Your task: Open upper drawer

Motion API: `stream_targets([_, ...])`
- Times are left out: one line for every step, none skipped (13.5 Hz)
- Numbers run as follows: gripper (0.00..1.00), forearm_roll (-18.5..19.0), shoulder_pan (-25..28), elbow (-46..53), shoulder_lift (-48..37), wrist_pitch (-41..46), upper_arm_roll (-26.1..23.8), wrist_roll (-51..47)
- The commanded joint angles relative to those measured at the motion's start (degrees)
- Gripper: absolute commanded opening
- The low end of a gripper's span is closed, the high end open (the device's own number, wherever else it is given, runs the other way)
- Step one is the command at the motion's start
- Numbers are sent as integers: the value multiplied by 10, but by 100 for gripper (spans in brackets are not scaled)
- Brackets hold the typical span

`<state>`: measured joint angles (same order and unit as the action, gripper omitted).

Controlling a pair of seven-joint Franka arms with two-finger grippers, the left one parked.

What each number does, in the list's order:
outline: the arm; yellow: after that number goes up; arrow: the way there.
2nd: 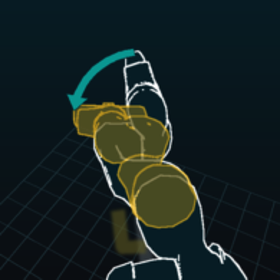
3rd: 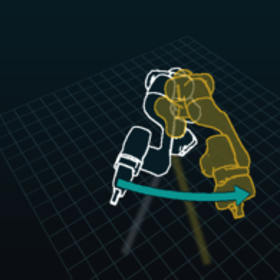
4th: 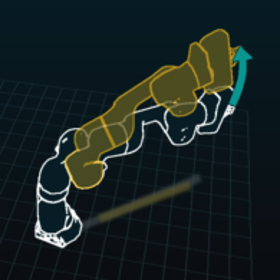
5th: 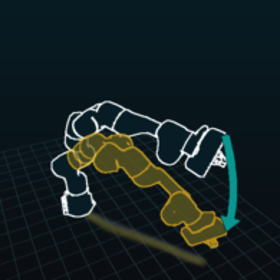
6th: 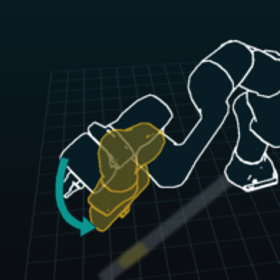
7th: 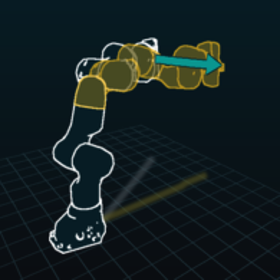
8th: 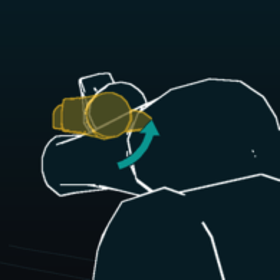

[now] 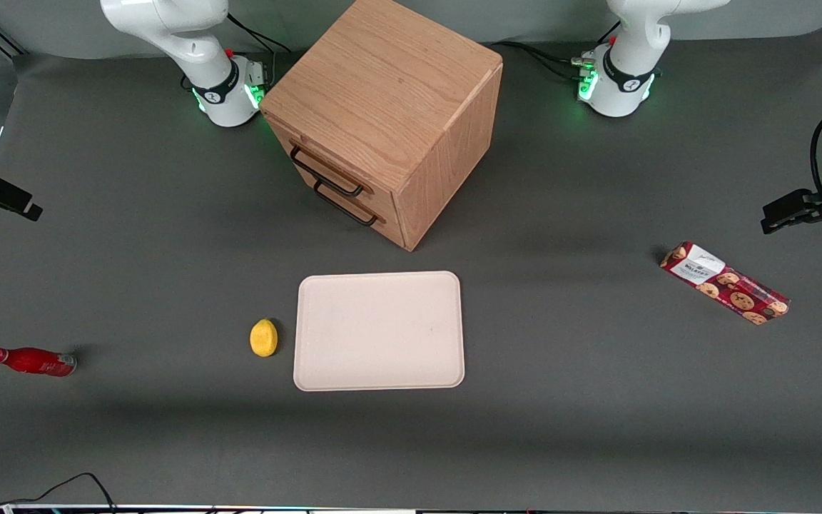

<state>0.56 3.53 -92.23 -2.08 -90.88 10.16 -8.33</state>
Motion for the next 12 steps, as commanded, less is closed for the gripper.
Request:
stream_targets([100,10,-1,14,7,14,-1,1])
stream_targets([100,9,-1,17,8,14,-1,0])
stream_targets([100,9,-1,18,8,13,-1,-1])
stream_targets([100,9,-1,18,9,14,-1,-1])
stream_targets([100,9,-1,18,9,14,-1,0])
stream_targets([100,11,-1,18,9,13,-1,1])
stream_targets([100,10,-1,18,9,14,-1,-2])
stream_targets([100,9,-1,18,9,14,-1,-1])
stream_targets([100,10,-1,18,8,17,-1,1])
stream_targets([100,10,0,18,6,17,-1,2])
stream_targets([100,10,3,18,4,18,-1,6])
stream_targets([100,10,8,18,2,22,-2,7])
